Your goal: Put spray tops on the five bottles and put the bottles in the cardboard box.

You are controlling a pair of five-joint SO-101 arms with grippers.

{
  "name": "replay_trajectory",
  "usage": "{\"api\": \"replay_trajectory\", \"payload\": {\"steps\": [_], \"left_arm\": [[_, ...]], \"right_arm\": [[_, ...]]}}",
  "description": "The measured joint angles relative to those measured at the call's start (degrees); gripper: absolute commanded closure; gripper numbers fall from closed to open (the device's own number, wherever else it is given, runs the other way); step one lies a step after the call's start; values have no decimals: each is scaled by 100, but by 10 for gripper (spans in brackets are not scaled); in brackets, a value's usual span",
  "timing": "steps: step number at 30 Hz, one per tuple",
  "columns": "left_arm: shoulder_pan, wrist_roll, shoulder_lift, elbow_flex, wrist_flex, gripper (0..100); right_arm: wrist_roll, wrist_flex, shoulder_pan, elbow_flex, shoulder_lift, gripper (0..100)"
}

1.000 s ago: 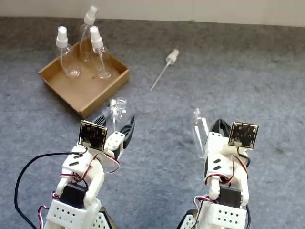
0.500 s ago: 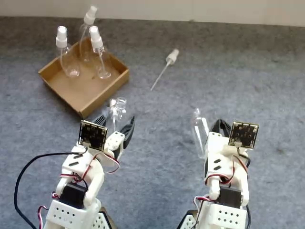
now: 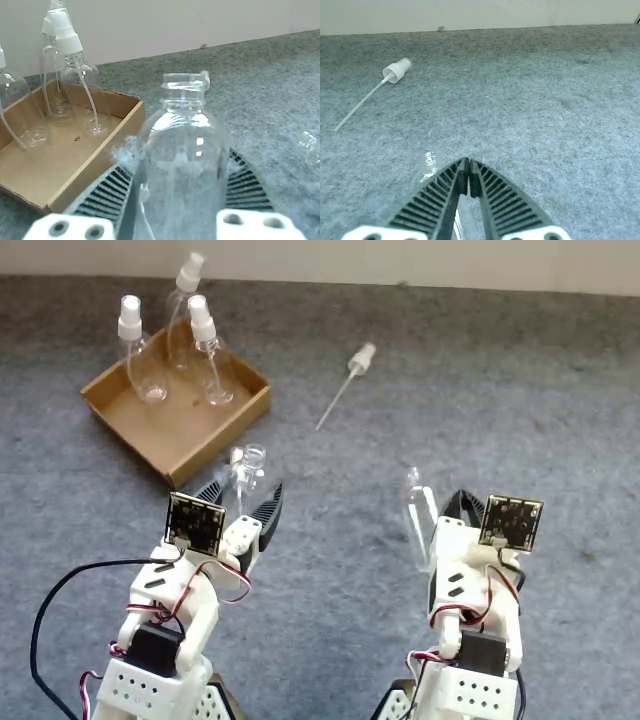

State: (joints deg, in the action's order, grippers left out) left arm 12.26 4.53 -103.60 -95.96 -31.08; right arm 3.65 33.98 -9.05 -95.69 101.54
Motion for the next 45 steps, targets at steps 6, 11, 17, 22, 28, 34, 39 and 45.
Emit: {"api": "replay_trajectory", "payload": {"steps": [6, 11, 17, 22, 28, 34, 39, 45], "left_arm": [[0, 0, 0, 0, 0, 969], [0, 0, 0, 0, 0, 969], [0, 0, 0, 0, -264, 968], [0, 0, 0, 0, -519, 968], [0, 0, 0, 0, -519, 969], [-114, 0, 0, 0, -519, 968], [-659, 0, 0, 0, -519, 969], [-870, 0, 0, 0, -519, 969]], "right_arm": [[0, 0, 0, 0, 0, 988], [0, 0, 0, 0, 0, 988], [0, 0, -308, 0, 0, 988], [0, 158, -404, 0, 0, 988], [123, 1284, -396, 325, 0, 988], [615, 2374, 62, 1424, 18, 987], [747, 2681, 149, 1934, 62, 889], [747, 2690, 176, 2180, 62, 843]]}}
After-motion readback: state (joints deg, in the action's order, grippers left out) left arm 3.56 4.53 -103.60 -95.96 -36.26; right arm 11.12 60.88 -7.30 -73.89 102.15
